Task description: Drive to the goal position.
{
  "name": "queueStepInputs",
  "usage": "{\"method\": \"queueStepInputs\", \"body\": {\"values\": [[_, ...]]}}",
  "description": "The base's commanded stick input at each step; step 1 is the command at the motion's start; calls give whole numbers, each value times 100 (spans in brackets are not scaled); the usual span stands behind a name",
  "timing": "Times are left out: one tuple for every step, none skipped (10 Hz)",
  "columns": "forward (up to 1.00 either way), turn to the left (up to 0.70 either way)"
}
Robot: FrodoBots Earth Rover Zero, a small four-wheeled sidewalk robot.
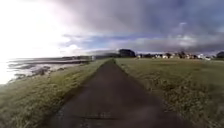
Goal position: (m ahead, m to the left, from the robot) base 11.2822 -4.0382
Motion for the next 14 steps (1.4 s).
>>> {"method": "queueStepInputs", "body": {"values": [[70,0],[70,0],[70,-9],[70,-25],[70,-32],[70,-35],[70,-35],[70,-35],[70,-35],[70,-35],[70,-18],[70,0],[70,0],[70,0]]}}
